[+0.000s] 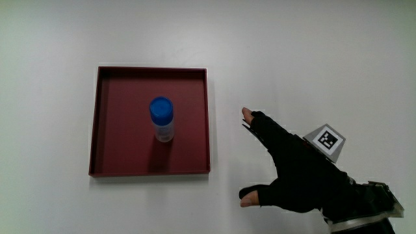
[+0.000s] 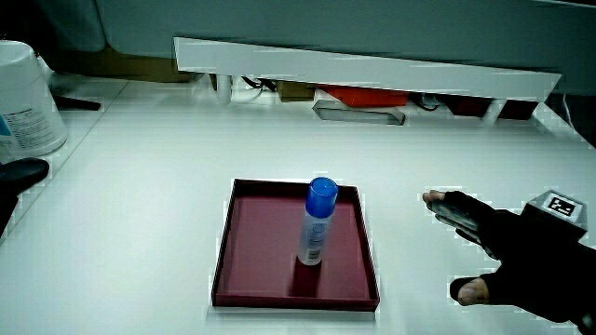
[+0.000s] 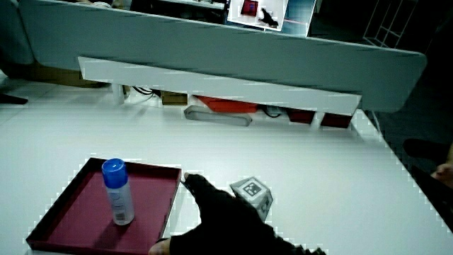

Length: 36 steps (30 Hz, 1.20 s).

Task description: Place glue into plate

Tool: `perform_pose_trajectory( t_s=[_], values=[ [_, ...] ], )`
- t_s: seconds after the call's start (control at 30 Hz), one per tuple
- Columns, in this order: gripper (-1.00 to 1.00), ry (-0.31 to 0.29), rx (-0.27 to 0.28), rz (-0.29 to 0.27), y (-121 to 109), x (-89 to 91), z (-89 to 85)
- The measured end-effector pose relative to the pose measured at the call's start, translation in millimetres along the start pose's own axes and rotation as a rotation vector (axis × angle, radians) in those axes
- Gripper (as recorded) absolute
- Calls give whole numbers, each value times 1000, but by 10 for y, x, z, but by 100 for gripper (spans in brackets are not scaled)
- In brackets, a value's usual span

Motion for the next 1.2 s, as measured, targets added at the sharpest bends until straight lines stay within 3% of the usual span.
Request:
perform_pose_trajectory(
  t_s=[0.1,0.2,0.3,0.4,0.47,0.57,1.1,1.2],
  values=[
    [0,-71,-32,-44,12,80,-84],
    [0,-66,-60,-82,25,161,-155],
    [0,-37,-81,-68,39,276,-233],
    [0,-74,-109,-114,33,334,-294],
    [0,-68,-120,-119,32,386,-328],
    [0,-74,-125,-151,16,423,-343],
    [0,-44,-135,-170,-5,541,-346],
    [-14,-39,-135,-192,-16,555,-343]
  ],
)
